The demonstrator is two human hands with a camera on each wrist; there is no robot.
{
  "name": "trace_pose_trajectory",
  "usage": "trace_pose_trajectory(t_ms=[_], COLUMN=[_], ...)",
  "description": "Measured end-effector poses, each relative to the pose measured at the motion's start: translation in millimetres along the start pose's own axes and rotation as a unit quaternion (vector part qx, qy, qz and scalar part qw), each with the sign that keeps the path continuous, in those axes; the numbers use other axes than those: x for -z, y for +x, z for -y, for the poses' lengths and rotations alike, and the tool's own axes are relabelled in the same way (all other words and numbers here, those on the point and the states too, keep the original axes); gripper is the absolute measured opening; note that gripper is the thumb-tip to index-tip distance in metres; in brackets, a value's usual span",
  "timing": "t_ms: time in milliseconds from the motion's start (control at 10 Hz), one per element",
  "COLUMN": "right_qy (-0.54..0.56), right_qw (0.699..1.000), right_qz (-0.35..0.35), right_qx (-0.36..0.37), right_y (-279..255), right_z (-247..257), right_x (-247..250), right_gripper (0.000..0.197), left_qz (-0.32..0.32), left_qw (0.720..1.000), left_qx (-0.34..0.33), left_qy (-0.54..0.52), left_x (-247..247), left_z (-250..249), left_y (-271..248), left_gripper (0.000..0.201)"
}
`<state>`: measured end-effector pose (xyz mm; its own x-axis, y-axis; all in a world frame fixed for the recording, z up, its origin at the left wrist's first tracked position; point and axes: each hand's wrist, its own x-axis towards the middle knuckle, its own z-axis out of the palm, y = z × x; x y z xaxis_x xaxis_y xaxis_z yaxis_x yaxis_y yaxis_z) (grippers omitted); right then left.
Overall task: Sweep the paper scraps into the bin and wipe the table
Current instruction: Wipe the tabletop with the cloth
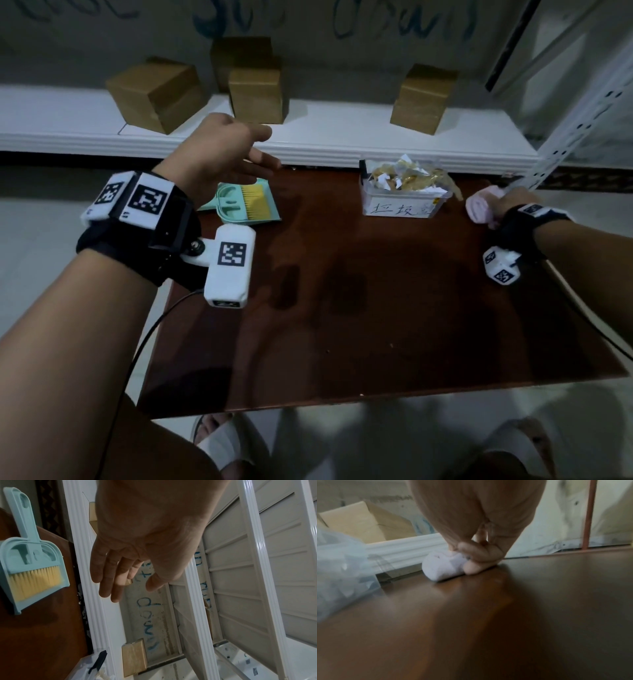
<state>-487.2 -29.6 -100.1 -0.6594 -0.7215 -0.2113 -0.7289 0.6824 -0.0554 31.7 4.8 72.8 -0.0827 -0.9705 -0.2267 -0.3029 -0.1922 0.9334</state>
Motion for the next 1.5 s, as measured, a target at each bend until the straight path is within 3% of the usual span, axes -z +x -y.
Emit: trace_pose_trajectory(t_ms=[200, 400, 600, 1000, 1200, 1300, 1500], right_qy=[0.17, 0.138, 0.121, 0.08, 0.118, 0.13, 0.128], right_qw=[0.985, 0.989, 0.991, 0.992, 0.981, 0.972, 0.947], right_qz=[-0.022, -0.047, -0.03, -0.034, -0.029, -0.014, 0.025], right_qx=[-0.003, 0.022, 0.045, 0.09, 0.15, 0.194, 0.295], right_y=[-2, -10, -33, -125, -173, -199, -246], right_z=[4, 29, 19, 4, 55, 95, 185], right_x=[5, 4, 3, -28, -41, -50, -69], right_gripper=[0.054, 0.053, 0.069, 0.052, 0.053, 0.053, 0.05], left_qz=[-0.006, 0.004, 0.002, 0.036, 0.038, 0.032, 0.028], left_qw=[1.0, 1.0, 1.0, 0.999, 0.999, 0.999, 0.999], left_qx=[0.002, -0.006, -0.005, -0.026, -0.035, -0.041, -0.045], left_qy=[0.004, 0.027, 0.023, 0.004, 0.008, 0.013, 0.012], left_x=[3, -5, -3, -11, 0, 10, 28], left_z=[0, -3, -2, -6, -5, -3, 2], left_y=[0, -3, -2, -15, -28, -32, -33], left_gripper=[0.025, 0.019, 0.02, 0.038, 0.034, 0.02, 0.022])
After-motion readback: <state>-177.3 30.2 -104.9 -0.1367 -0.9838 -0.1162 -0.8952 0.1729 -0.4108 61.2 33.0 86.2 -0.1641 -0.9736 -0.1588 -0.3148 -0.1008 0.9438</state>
